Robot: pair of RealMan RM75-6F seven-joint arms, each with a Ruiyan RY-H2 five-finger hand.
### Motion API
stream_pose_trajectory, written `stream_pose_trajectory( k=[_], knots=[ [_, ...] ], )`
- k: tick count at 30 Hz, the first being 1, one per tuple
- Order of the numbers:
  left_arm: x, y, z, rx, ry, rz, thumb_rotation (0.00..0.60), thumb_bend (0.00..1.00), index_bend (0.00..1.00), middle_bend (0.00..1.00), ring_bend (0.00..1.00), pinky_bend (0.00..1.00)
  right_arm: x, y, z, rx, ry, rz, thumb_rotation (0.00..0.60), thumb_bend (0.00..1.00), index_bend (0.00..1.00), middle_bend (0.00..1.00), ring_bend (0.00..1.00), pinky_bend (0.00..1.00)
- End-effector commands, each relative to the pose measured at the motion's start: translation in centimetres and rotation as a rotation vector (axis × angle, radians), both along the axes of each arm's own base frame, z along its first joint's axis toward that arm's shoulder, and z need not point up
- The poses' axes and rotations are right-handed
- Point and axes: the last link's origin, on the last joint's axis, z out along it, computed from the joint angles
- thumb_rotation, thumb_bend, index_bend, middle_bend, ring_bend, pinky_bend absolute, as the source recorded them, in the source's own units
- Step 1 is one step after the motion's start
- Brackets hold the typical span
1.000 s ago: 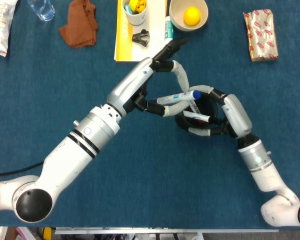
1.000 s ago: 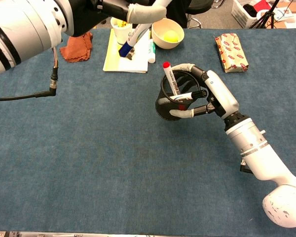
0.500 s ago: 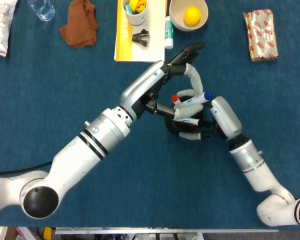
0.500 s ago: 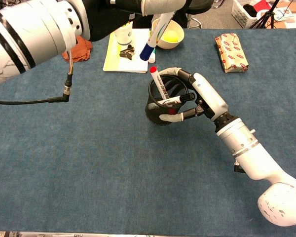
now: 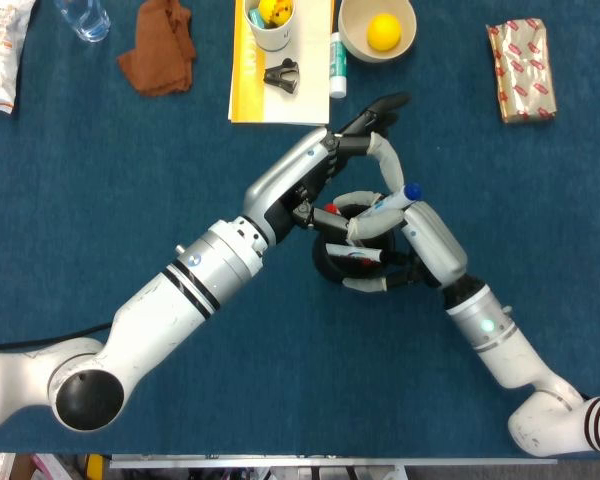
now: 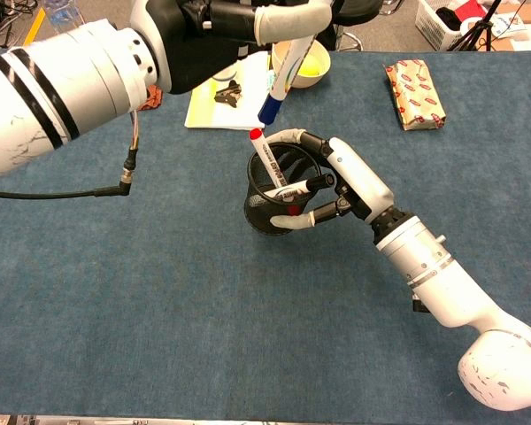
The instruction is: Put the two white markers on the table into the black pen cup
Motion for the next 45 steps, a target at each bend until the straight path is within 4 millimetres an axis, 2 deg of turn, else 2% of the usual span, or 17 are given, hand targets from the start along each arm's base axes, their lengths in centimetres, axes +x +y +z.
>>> stream_pose_trajectory(
  k=[1,10,21,34,45],
  knots=[
    [-0.1,-0.1,-0.3,-0.015,-0.007,0.002,0.6,0.27,0.67,0.0,0.0,0.0,0.3,0.0,0.0,0.002,-0.001,0.008,0.6,0.0,0.45,0.53,0.43,0.42],
    [-0.6,-0.3,-1.1,-0.061,-0.045,0.024,0.6,0.27,0.67,0.0,0.0,0.0,1.5,0.0,0.1,0.004,-0.022,0.03,0.6,0.0,0.45,0.53,0.43,0.42],
    [-1.1,-0.3,-1.2,-0.066,-0.078,0.028,0.6,0.27,0.67,0.0,0.0,0.0,1.7,0.1,0.2,0.005,-0.026,0.033,0.6,0.0,0.45,0.53,0.43,0.42],
    [-1.5,-0.4,-1.6,-0.08,-0.073,0.005,0.6,0.27,0.44,0.0,0.0,0.0,1.7,0.0,0.3,-0.003,-0.024,0.032,0.6,0.0,0.45,0.53,0.43,0.42],
    [-1.8,-0.4,-1.6,-0.082,-0.074,0.012,0.6,0.27,0.43,0.0,0.0,0.0,1.6,0.0,0.4,-0.006,-0.022,0.031,0.6,0.0,0.45,0.53,0.43,0.42]
  ],
)
